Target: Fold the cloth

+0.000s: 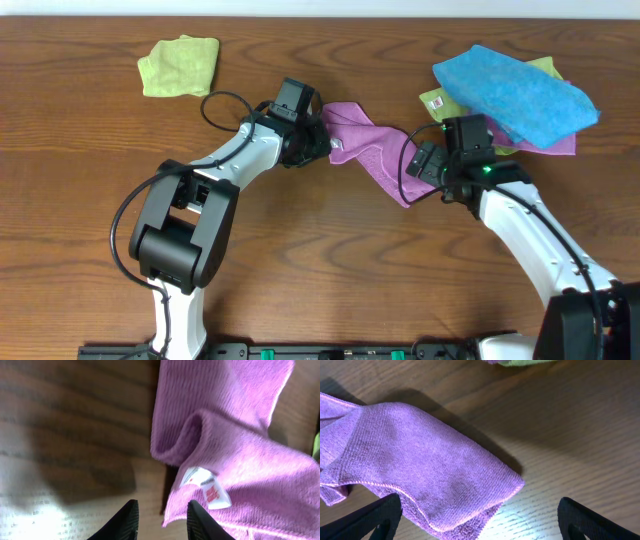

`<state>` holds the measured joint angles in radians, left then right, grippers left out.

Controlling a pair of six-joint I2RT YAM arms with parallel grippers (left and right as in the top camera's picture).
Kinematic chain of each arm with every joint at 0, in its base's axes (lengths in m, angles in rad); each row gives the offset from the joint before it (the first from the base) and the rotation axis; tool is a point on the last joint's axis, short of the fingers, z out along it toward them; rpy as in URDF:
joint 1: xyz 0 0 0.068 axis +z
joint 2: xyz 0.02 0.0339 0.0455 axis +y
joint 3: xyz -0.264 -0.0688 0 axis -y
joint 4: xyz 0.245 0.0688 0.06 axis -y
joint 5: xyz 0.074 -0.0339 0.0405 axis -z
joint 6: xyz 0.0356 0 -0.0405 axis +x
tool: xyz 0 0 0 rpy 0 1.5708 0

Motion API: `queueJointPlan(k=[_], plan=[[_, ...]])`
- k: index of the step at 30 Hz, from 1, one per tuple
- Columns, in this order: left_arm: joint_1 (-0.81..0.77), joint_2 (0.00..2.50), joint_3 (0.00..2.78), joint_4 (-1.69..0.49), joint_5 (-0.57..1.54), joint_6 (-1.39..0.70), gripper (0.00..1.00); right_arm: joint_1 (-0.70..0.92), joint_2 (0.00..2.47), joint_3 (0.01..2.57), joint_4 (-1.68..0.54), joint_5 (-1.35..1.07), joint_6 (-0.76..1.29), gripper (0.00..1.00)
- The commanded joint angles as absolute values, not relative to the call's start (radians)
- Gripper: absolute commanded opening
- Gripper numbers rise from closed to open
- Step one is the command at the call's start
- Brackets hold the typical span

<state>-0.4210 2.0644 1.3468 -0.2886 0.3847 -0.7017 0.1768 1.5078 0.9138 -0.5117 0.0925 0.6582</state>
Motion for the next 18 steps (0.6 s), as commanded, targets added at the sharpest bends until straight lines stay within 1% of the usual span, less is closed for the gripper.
queueJointPlan(k=[1,10,18], plan=[[-0.421,2.068,1.344,-0.276,0.344,-0.685,0.33,0.163,1.488,0.92,-0.501,0.069,0.584,0.99],[-0.435,2.095,1.344,-0.244,0.333,-0.69,0.34,0.16,1.488,0.92,-0.462,0.055,0.529,0.99],[-0.456,2.116,1.344,-0.229,0.347,-0.708,0.35,0.117,1.488,0.92,-0.456,0.055,0.514,0.99]])
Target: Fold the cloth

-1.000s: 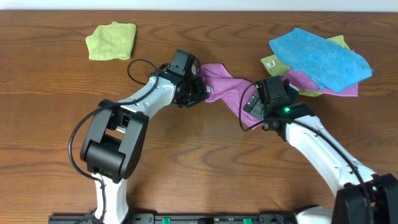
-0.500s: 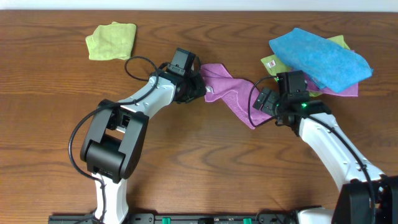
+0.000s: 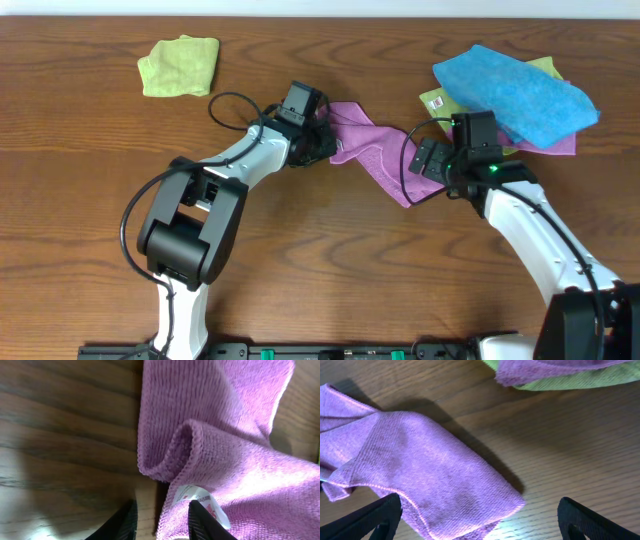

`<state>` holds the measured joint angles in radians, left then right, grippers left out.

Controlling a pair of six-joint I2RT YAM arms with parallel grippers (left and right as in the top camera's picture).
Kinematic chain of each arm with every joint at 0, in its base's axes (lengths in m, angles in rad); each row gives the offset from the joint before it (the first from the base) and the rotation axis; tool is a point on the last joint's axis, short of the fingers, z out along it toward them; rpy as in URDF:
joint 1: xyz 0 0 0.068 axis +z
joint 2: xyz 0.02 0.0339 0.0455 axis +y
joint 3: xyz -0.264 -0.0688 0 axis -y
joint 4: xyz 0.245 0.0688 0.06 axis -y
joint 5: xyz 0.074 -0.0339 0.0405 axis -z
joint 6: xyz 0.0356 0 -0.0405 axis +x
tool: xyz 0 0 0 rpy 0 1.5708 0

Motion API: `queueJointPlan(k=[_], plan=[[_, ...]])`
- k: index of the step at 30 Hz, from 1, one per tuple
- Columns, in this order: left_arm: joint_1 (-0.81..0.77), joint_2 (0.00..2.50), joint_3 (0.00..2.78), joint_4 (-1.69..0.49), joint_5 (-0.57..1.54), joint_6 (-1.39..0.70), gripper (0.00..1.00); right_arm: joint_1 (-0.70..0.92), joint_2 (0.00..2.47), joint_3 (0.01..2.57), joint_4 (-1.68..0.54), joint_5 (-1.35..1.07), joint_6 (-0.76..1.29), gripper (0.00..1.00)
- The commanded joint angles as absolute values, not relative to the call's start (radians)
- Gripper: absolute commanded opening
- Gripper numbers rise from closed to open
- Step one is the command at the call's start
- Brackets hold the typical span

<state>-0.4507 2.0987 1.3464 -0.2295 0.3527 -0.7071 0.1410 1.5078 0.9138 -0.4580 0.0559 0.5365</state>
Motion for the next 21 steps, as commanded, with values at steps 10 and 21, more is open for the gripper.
queueJointPlan(k=[10,21], plan=[[-0.472,2.123,1.344,-0.201,0.32,-0.712,0.35,0.072,1.488,0.92,-0.458,0.027,0.488,0.99],[-0.485,2.123,1.344,-0.189,0.303,-0.741,0.07,0.072,1.488,0.92,-0.459,-0.008,0.481,0.99]])
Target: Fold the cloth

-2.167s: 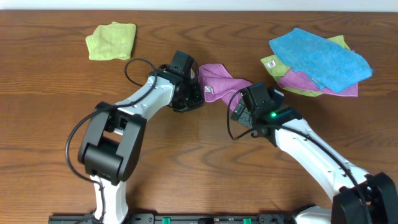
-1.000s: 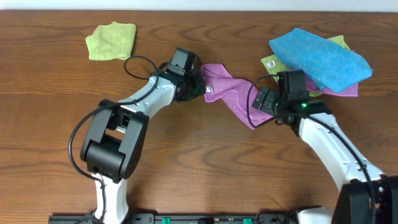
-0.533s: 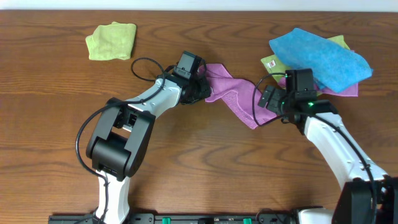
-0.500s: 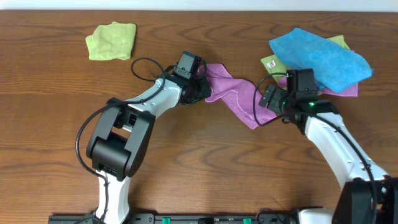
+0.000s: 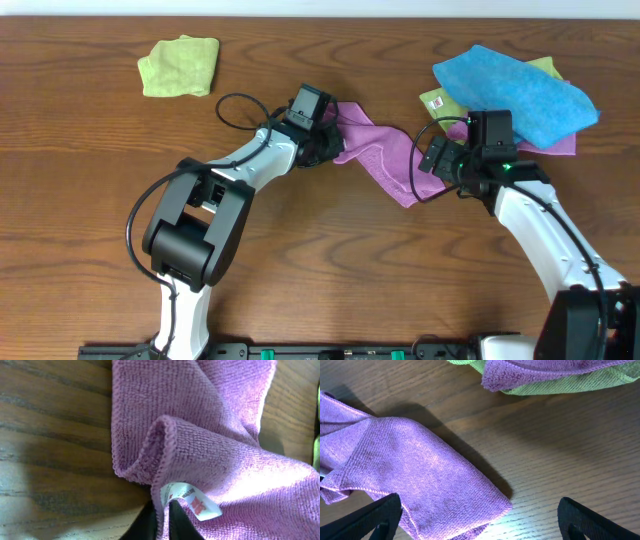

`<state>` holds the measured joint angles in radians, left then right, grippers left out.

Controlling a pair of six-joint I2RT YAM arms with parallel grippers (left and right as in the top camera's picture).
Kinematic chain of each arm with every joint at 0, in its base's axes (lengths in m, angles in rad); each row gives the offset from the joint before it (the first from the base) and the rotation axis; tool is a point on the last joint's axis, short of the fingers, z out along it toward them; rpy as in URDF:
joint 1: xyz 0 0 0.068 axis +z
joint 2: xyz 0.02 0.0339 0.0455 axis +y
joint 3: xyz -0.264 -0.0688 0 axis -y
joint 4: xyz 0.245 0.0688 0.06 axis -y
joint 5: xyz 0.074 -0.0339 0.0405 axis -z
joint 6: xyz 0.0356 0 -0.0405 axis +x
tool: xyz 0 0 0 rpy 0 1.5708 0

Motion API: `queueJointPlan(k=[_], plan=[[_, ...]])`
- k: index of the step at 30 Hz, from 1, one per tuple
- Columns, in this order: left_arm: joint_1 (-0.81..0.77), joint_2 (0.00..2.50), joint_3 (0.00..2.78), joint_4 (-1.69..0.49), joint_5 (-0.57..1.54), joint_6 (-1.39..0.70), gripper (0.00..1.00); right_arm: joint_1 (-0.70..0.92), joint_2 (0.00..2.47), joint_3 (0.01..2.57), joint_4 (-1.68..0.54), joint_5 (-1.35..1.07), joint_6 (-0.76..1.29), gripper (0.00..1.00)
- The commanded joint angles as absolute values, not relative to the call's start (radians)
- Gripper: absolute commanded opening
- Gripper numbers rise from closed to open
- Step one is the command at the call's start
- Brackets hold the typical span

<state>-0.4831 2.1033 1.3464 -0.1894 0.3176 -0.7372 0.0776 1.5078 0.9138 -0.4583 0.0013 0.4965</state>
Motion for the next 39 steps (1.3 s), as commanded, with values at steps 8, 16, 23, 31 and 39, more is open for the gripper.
queueJointPlan(k=[8,16,23,31,39], plan=[[-0.479,2.122,1.345,-0.154,0.374,-0.767,0.06,0.072,1.485,0.92,-0.466,-0.011,0.458,0.99],[-0.391,2.069,1.384,-0.16,0.501,-0.744,0.06,0.073,1.409,0.92,-0.548,-0.04,0.455,0.99],[-0.319,1.938,1.384,-0.196,0.525,-0.74,0.06,0.074,1.364,0.92,-0.636,-0.112,0.455,0.99],[-0.314,1.879,1.384,-0.224,0.521,-0.74,0.06,0.102,1.364,0.918,-0.703,-0.2,0.488,0.99],[-0.313,1.879,1.384,-0.23,0.517,-0.739,0.06,0.112,1.366,0.744,-0.501,-0.31,0.606,0.99]])
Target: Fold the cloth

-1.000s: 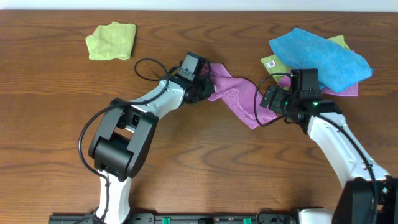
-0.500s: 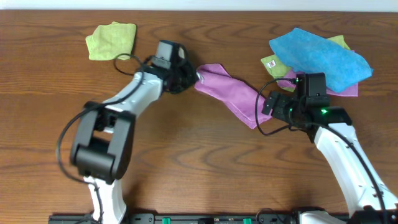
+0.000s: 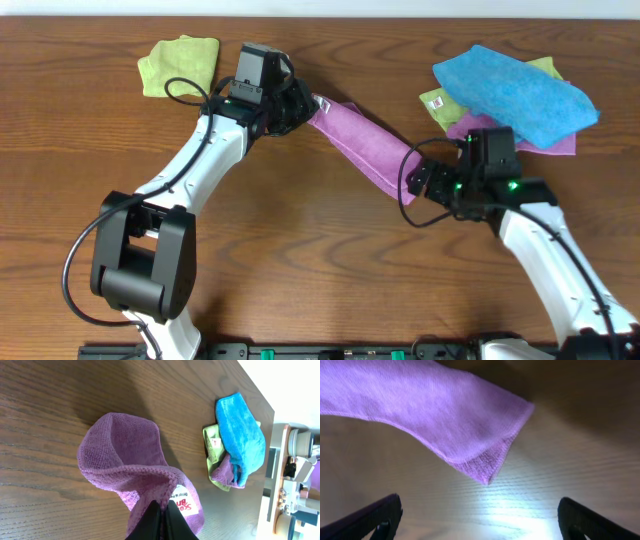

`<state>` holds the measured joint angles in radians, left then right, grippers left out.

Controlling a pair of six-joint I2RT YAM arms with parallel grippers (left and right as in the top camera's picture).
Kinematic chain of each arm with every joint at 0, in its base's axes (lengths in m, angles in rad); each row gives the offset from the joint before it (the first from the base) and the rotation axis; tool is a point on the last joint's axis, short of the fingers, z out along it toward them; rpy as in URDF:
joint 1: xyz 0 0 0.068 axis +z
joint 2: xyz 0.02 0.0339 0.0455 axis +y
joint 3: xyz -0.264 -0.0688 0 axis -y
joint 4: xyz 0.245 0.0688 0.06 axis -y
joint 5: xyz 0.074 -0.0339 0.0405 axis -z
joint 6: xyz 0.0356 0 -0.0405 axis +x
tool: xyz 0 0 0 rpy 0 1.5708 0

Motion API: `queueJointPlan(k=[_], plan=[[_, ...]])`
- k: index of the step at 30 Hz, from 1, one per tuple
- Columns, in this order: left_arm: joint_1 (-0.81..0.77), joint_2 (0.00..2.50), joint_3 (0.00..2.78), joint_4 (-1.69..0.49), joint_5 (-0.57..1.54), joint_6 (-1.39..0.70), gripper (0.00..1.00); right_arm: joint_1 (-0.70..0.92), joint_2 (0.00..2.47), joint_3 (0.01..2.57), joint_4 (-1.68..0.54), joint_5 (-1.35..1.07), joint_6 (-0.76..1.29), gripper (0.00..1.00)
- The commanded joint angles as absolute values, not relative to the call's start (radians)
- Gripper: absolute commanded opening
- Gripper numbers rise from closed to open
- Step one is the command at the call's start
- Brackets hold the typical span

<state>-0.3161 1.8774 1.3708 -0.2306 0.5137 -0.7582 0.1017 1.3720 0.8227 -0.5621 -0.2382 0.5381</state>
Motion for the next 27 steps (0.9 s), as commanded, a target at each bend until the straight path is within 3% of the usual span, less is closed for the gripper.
queueJointPlan(k=[1,9,16,27], plan=[[-0.313,1.879,1.384,-0.228,0.518,-0.74,0.06,0.112,1.366,0.715,-0.443,-0.336,0.614,0.99],[-0.313,1.878,1.395,-0.167,0.608,-0.76,0.06,0.112,1.369,0.653,-0.222,-0.485,0.603,0.99],[-0.307,1.878,1.422,-0.167,0.635,-0.76,0.06,0.117,1.377,0.652,-0.176,-0.574,0.602,0.9],[-0.286,1.877,1.425,-0.098,0.693,-0.798,0.06,0.257,1.408,0.651,-0.175,-0.442,0.69,0.92]])
